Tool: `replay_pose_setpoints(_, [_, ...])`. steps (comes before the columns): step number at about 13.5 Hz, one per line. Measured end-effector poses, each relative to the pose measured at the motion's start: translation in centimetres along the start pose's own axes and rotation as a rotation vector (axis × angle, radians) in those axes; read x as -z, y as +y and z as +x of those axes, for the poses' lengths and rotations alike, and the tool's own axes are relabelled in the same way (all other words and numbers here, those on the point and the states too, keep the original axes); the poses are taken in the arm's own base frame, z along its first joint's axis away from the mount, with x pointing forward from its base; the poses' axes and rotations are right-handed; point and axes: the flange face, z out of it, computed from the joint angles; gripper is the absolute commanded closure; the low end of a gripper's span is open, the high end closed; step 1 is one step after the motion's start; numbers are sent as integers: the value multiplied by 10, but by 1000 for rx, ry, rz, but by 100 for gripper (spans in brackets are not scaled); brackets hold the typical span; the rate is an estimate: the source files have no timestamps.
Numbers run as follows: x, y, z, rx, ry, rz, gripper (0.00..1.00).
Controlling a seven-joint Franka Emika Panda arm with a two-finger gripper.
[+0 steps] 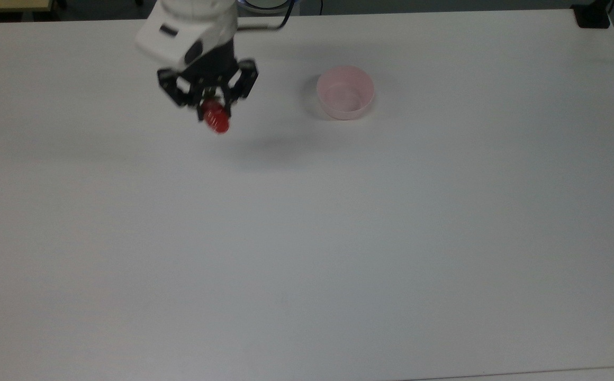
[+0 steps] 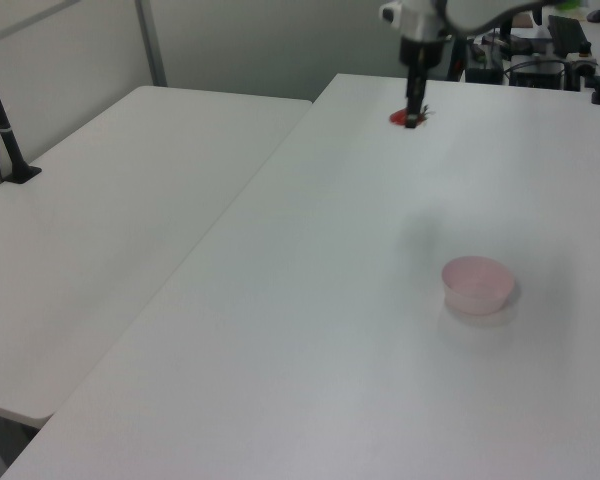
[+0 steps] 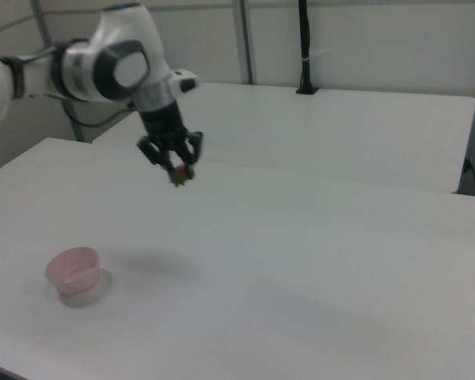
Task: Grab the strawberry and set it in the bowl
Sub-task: 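Lift the strawberry and carry it over the pink bowl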
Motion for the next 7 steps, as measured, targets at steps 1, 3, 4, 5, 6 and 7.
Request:
replay_pose_setpoints(1, [16,-27,-9,40,-38,27,81])
replay_pose_setpoints(3, [8,-97,-11,138,-97,55,80])
replay_pose_setpoints(4, [-20,-153,-15,196,-159,64,80])
replay_pose_setpoints(5, [-39,-181,-19,233,-200,68,80])
replay_pose_setpoints(6, [-50,-194,-23,253,-224,70,79])
replay_pose_setpoints(7, [-60,-204,-26,270,-245,72,79])
